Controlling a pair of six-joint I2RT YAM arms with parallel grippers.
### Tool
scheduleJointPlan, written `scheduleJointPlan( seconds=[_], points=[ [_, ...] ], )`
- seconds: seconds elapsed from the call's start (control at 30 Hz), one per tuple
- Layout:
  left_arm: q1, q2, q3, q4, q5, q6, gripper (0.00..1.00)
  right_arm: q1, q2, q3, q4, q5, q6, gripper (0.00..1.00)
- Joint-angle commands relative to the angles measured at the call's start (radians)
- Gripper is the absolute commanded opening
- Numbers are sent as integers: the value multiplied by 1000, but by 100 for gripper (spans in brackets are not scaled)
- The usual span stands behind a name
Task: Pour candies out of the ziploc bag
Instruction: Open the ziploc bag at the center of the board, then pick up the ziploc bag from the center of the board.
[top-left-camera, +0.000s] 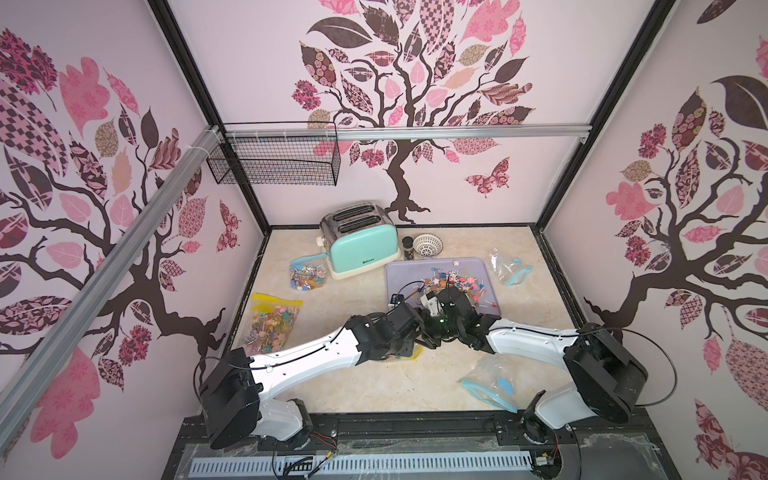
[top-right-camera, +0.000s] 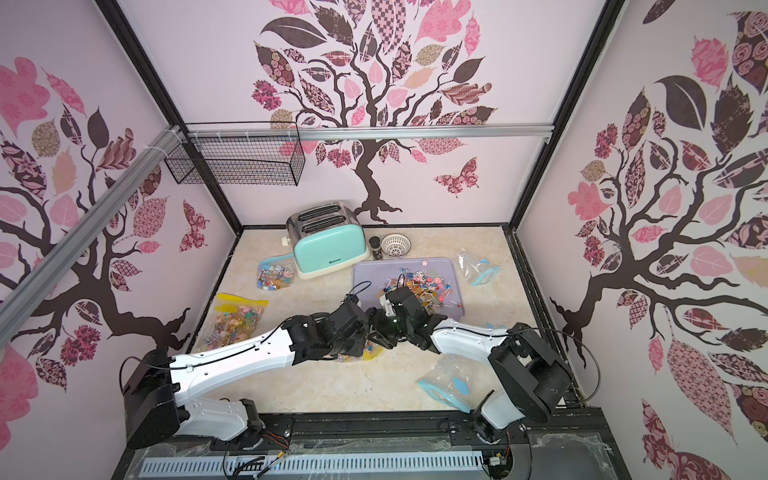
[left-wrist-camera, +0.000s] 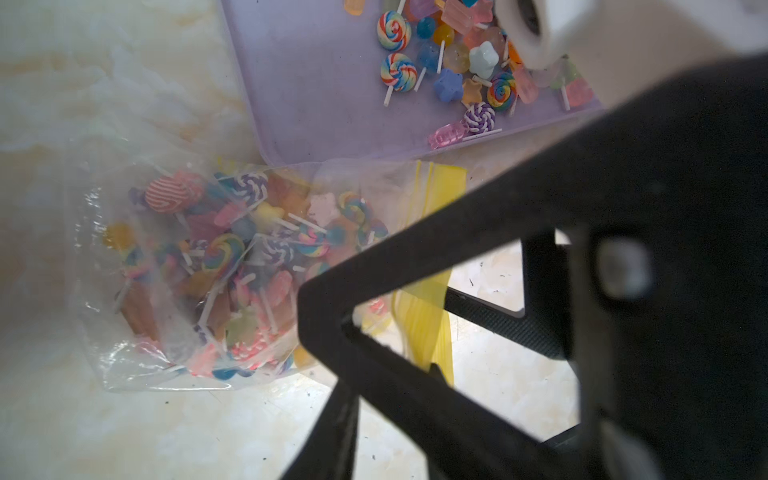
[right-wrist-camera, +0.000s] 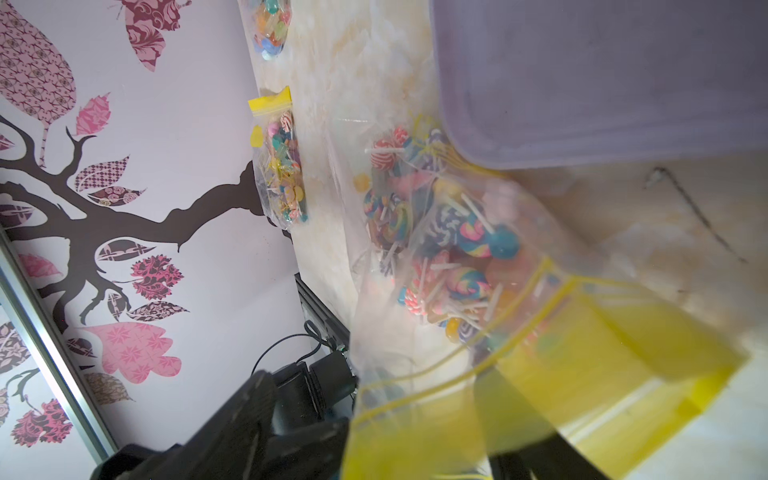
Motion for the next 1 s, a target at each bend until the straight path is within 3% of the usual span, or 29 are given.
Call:
scheduleJointPlan(
  seconds=[0.0, 0.07, 0.23, 0.33, 0.4, 0.47, 0.5, 0.77, 0.97],
  points=[
    [1, -65, 11, -5, -41, 36, 65, 18, 12, 28, 23, -51, -11, 76],
    [13, -93, 22, -61, -69, 47, 78, 18, 15, 18, 28, -52, -12, 73],
    [178, -125, 11, -163, -16, 70, 84, 19, 6, -11, 33, -53, -14, 61],
    [300, -125, -22, -146, 69, 110, 85, 19, -4, -33, 36, -48, -14, 45],
    [384, -120, -56, -95, 179, 135, 86, 19, -7, -41, 37, -46, -14, 28],
    [471, -107, -95, -31, 291, 150, 92, 18, -6, -41, 34, -47, -19, 3],
    [502, -100, -109, -10, 327, 155, 95, 19, -4, -39, 32, -46, -22, 0],
    [680, -23, -221, 170, 530, 158, 98, 19, -5, -20, -7, -39, -61, 0],
    [693, 99, -246, 286, 587, 129, 98, 20, 4, -29, 7, -46, -63, 0]
  ],
)
